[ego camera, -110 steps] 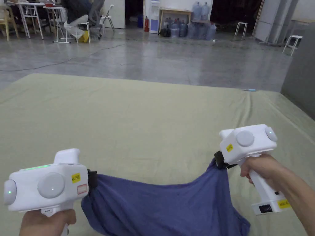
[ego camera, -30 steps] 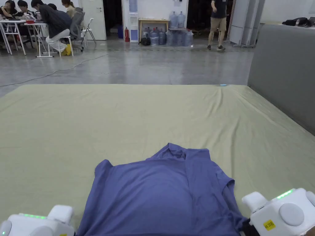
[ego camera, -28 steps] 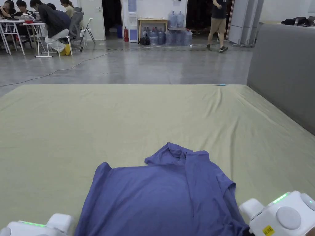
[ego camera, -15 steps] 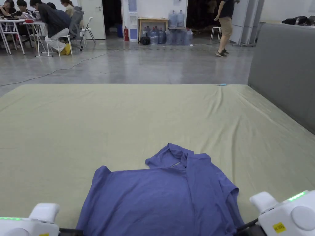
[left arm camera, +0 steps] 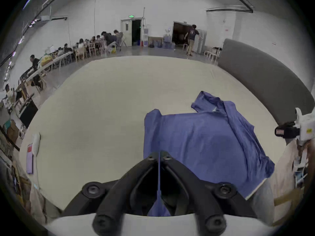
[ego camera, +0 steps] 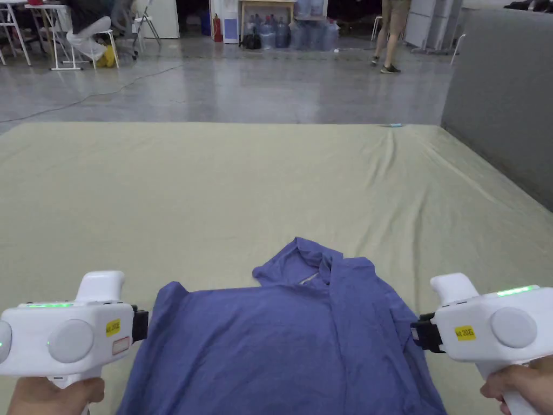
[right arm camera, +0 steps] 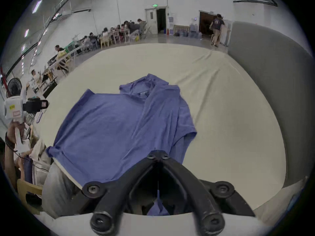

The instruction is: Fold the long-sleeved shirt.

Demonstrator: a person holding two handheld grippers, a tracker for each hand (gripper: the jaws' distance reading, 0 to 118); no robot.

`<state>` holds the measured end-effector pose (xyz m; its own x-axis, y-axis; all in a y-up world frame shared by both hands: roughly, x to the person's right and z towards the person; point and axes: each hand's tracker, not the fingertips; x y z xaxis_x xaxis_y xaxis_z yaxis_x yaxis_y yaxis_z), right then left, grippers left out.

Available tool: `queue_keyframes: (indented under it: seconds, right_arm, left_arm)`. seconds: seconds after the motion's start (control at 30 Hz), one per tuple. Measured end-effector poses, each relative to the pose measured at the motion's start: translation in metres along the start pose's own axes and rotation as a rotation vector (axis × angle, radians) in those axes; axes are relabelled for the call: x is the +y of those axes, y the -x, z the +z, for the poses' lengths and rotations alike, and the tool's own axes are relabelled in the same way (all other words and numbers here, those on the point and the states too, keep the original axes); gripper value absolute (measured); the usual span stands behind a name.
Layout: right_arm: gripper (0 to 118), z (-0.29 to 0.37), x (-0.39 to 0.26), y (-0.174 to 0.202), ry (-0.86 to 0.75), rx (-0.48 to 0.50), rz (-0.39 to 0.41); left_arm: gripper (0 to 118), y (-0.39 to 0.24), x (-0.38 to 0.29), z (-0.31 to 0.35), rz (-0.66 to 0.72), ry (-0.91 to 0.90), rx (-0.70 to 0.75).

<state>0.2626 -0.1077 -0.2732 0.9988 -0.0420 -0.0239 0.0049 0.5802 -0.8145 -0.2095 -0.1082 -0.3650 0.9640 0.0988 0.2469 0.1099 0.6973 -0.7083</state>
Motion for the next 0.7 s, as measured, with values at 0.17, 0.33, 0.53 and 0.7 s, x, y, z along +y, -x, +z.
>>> queue_keyframes:
  seconds: [0.17,0.33,0.53,0.7]
  right_arm:
    - [0,-0.038,0.087,0.012,-0.044,0.042,0.031]
    - [0,-0.116,0.207,0.036,-0.049,0.065,0.073]
    - [82,-0.231,0.285,0.056,0.107,0.072,0.07]
    - [81,-0.295,0.29,0.06,0.207,0.0,0.076]
  left_arm:
    - [0,-0.006,0.037,-0.042,-0.001,0.005,-0.009]
    - [0,-0.006,0.064,-0.075,-0.003,0.02,-0.008]
    - [0,-0.001,0.064,-0.093,0.044,0.031,-0.029]
    - [0,0.006,0.056,-0.101,0.071,0.057,-0.032]
